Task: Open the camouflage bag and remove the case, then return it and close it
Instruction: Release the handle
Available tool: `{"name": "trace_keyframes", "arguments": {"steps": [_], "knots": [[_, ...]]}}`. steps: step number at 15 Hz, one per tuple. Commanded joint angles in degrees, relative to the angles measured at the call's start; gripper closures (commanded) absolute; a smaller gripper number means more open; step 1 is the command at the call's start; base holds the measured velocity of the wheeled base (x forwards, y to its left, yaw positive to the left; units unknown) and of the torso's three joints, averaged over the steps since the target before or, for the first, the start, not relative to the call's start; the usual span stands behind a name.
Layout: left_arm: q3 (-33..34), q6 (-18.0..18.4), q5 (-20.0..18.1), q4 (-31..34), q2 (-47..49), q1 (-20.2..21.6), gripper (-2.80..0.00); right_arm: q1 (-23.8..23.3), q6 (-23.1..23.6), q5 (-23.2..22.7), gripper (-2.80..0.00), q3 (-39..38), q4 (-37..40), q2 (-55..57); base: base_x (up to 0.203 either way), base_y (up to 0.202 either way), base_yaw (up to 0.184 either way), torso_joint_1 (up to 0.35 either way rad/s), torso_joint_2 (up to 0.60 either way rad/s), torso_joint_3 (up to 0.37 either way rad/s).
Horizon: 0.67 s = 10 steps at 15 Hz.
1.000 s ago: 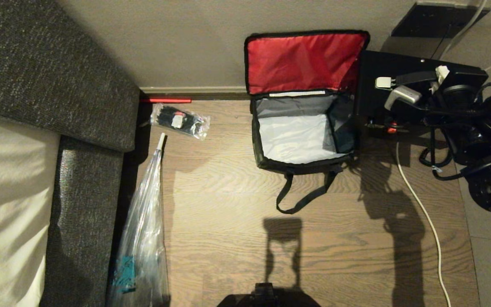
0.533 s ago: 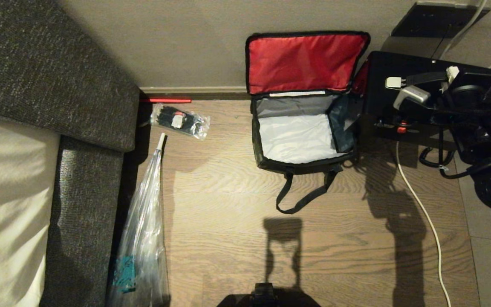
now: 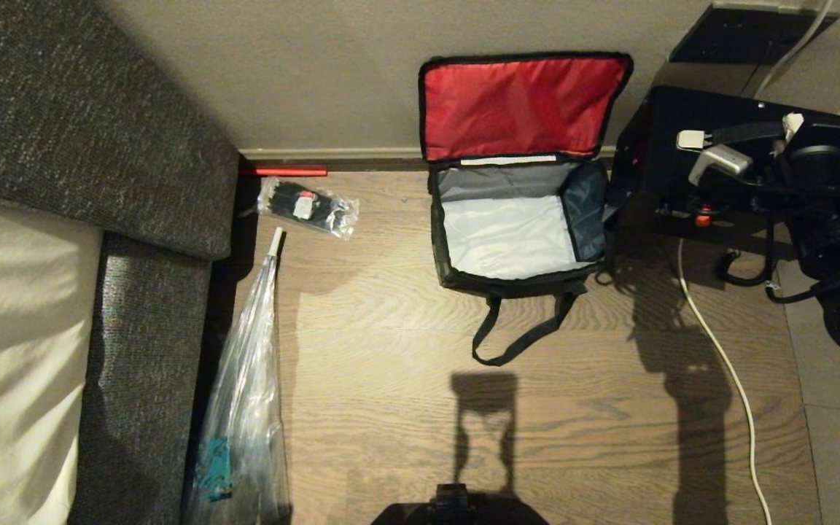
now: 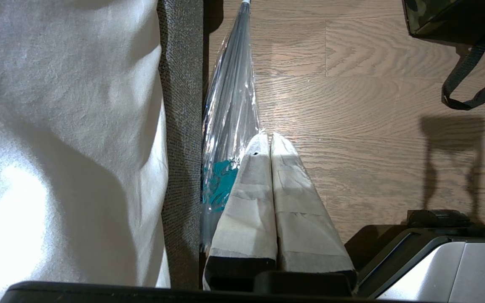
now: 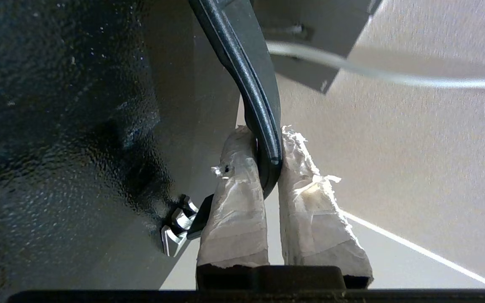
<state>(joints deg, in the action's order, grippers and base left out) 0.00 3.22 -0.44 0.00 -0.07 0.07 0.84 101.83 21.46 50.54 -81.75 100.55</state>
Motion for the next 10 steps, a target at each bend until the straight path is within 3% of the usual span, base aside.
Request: {"name": "trace_keyframes", "arguments": {"steps": [1,10], "knots": [[0.1,0.0,0.0,0.0,0.1,0.0,0.00,-1.1,0.6,0.1,0.00,0.0,-0.5,-0.4,0.000,0.000,0.000,0.000,0.00,0.000],[0.1,0.0,0.0,0.0,0.1,0.0,0.00,-4.6,0.6,0.2,0.00,0.3,-0.5,0.2,0.000,0.000,0.000,0.000,0.00,0.000]]}}
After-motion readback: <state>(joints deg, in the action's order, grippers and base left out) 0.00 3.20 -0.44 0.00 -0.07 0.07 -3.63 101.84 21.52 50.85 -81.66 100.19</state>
